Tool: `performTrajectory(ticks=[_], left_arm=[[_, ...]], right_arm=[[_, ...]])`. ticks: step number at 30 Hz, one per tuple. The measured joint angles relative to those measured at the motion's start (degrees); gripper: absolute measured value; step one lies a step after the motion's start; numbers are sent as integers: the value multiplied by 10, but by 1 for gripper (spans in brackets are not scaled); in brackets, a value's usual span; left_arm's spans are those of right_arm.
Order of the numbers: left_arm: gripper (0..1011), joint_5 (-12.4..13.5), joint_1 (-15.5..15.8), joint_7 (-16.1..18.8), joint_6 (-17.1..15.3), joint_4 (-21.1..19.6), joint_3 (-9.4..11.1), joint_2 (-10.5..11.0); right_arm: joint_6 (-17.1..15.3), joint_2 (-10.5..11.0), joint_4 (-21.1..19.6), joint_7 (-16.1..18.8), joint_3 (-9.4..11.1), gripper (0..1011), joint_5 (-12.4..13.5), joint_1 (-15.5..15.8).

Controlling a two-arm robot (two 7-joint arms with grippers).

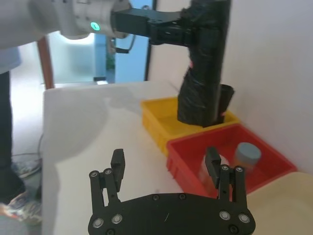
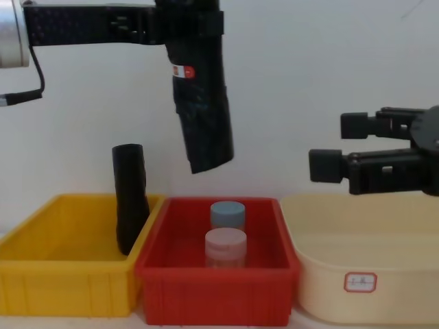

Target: Pick up the garbage bag with the one hand and transfer it to the other hand.

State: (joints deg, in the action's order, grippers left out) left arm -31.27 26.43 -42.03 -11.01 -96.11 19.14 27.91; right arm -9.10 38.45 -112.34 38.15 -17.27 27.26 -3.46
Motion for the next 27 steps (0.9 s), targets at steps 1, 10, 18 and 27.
performTrajectory(ticks=[1, 10, 18, 27], left_arm=[[453, -4, 0, -5, -1, -1, 2, 0], [453, -31, -1, -38, -9, -5, 17, 1], [453, -48, -4, -58, -14, -9, 29, 2], [453, -61, -6, -75, -15, -13, 42, 5]], right_arm=[[-1, 1, -1, 2, -1, 1000, 1, -1], [-11, 7, -7, 12, -13, 999, 10, -8], [-15, 4, -1, 11, -24, 999, 12, -13], [-19, -3, 16, 4, -42, 1000, 9, -26]])
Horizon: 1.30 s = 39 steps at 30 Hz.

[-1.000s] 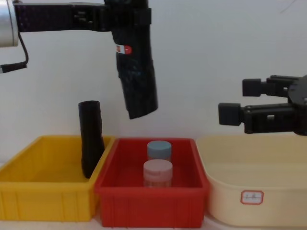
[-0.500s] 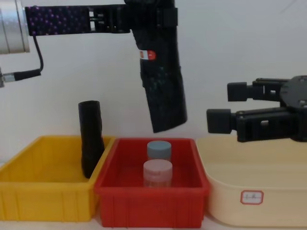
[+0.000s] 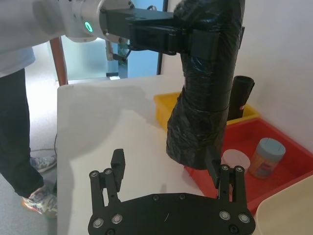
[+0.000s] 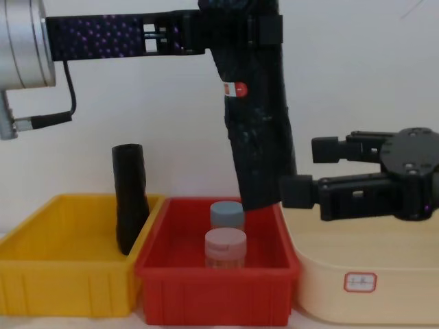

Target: Pick up the garbage bag with the one hand and transfer it to the other hand.

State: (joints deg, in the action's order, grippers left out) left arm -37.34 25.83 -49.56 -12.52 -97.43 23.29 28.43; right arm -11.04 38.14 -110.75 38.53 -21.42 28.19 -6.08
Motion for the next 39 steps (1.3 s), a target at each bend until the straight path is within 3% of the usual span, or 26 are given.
performTrajectory(ticks=[39], left_arm=[[453, -16, 12, -17, 8, -5, 33, 13]], right_arm=[[-25, -41, 53, -10, -59, 1000, -7, -90]])
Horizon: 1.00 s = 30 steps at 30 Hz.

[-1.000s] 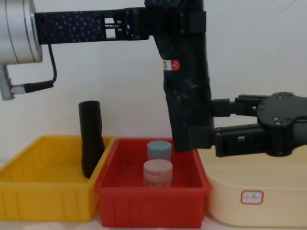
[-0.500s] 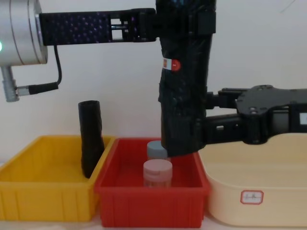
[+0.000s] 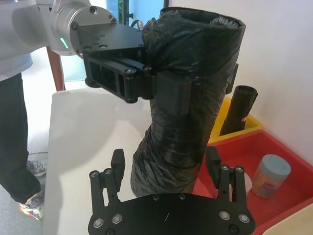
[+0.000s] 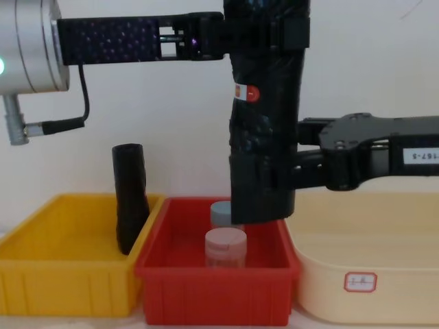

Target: Pick up the garbage bag with the one hand and transfer it to the other hand.

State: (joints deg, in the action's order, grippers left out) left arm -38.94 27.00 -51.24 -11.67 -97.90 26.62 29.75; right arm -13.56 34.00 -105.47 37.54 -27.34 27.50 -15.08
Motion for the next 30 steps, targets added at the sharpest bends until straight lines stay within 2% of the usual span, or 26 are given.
performTrajectory(ticks=[26, 30], left_arm=[[453, -8, 16, 5, 5, 21, 18, -3], [453, -9, 17, 6, 6, 23, 20, -3]], right_arm=[[4, -30, 37, -1, -20, 999, 24, -36], [5, -32, 40, 0, -21, 932, 26, -39]])
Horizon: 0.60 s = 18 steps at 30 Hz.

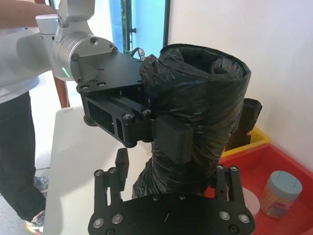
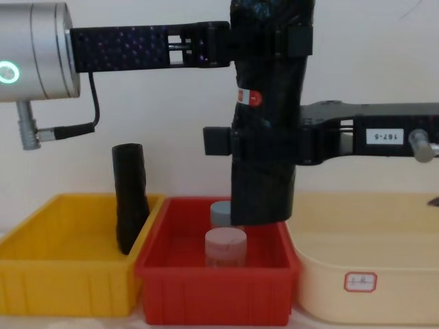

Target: Pick up the garbage bag with the one hand and transfer it to the other hand.

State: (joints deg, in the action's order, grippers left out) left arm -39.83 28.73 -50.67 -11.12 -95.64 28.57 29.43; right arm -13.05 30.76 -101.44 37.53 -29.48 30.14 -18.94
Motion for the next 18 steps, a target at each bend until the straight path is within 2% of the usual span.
performTrajectory(ticks=[8, 9, 12, 13, 18], left_arm=[[453, -2, 2, 1, 1, 3, 2, 0], [453, -2, 2, 1, 1, 3, 2, -1], [453, -2, 2, 1, 1, 3, 3, -1], [453, -2, 2, 1, 1, 3, 3, -1], [453, -3, 3, 1, 1, 4, 3, -1]], right_arm=[[1, -4, 4, 1, -3, 738, 3, -4], [1, -4, 4, 1, -3, 685, 3, -4], [1, -4, 5, 1, -3, 620, 3, -5], [1, -5, 5, 1, -3, 563, 4, -5], [1, -4, 5, 0, -4, 529, 5, -6]])
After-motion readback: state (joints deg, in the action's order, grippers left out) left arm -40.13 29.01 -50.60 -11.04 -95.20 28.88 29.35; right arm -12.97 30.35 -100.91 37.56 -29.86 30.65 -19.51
